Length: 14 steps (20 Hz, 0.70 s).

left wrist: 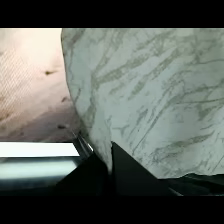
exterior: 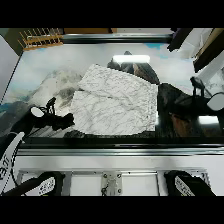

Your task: Fold the clothes and pants, and hang the long-sleeved shirts on hangers.

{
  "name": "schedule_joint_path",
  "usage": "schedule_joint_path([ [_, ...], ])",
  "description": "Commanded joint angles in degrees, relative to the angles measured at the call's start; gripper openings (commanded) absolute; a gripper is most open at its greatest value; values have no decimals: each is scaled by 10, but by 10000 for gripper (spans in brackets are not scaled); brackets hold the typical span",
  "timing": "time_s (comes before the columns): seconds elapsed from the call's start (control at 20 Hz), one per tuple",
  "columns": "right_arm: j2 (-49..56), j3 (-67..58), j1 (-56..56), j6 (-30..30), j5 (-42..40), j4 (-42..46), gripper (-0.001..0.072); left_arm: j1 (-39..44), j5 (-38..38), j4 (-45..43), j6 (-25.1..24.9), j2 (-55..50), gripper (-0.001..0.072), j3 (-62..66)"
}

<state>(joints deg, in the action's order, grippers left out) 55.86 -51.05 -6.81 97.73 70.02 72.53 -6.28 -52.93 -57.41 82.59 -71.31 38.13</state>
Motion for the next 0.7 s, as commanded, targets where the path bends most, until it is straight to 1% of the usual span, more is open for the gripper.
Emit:
schedule_joint_path([
  [0.0,-4,158,-35,99,-64,-40,646,1,0,0,-7,64,6,-56],
  [0.15,0,260,-28,99,-204,-150,646,1,0,0,-8,91,6,-68],
  [0.25,10,292,-10,74,-286,-200,646,1,2,1,-7,97,6,-68],
  [0.35,30,295,18,39,-337,-231,646,1,3,1,-7,97,6,-68],
  [0.45,46,294,50,-12,-393,-281,646,1,3,1,-7,97,6,-68],
  [0.5,53,294,63,-27,-417,-303,646,1,4,1,-7,98,6,-68],
  [0.55,61,294,74,-36,-438,-318,646,1,5,1,-7,98,6,-68],
  [0.65,75,291,87,-35,-456,-318,645,1,5,1,-7,97,6,-68],
])
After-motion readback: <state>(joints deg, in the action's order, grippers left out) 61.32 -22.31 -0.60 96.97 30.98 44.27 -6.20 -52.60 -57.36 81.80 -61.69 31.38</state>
